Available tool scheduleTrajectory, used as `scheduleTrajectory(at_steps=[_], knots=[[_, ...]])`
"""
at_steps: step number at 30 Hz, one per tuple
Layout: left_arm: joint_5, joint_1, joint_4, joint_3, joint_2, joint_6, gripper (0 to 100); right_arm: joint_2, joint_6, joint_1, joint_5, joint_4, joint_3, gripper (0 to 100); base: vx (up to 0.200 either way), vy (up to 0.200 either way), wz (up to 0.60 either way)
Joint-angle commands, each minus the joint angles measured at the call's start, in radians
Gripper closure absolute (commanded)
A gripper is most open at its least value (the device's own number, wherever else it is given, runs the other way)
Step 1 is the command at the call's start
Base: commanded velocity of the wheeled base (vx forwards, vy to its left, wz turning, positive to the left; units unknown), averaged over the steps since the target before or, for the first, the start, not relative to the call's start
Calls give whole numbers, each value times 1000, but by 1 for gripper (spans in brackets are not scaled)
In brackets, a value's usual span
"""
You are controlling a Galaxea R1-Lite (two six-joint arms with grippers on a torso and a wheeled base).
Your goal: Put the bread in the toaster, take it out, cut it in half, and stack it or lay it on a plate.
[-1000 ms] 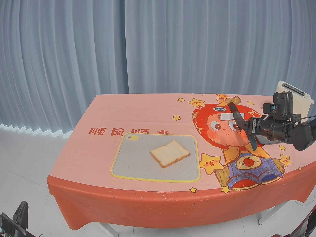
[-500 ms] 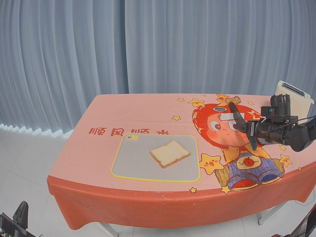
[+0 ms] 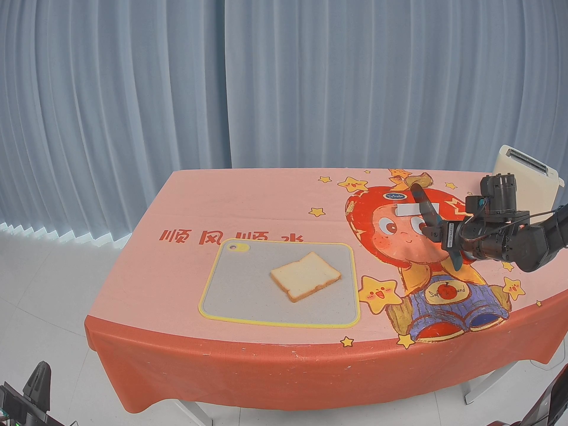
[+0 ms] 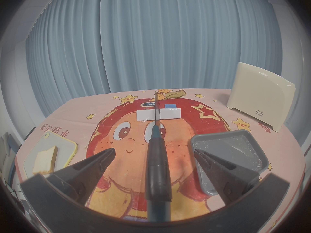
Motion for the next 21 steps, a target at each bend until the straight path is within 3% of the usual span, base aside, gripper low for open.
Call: scheduleTrajectory(at_steps=[1, 21], knots=[[0, 0, 1, 18, 1, 0, 100, 18, 4, 0, -1, -1, -8, 0, 0, 0, 0], [0, 0, 1, 18, 1, 0, 100, 37, -29, -19, 12, -71, -6, 0, 0, 0, 0]])
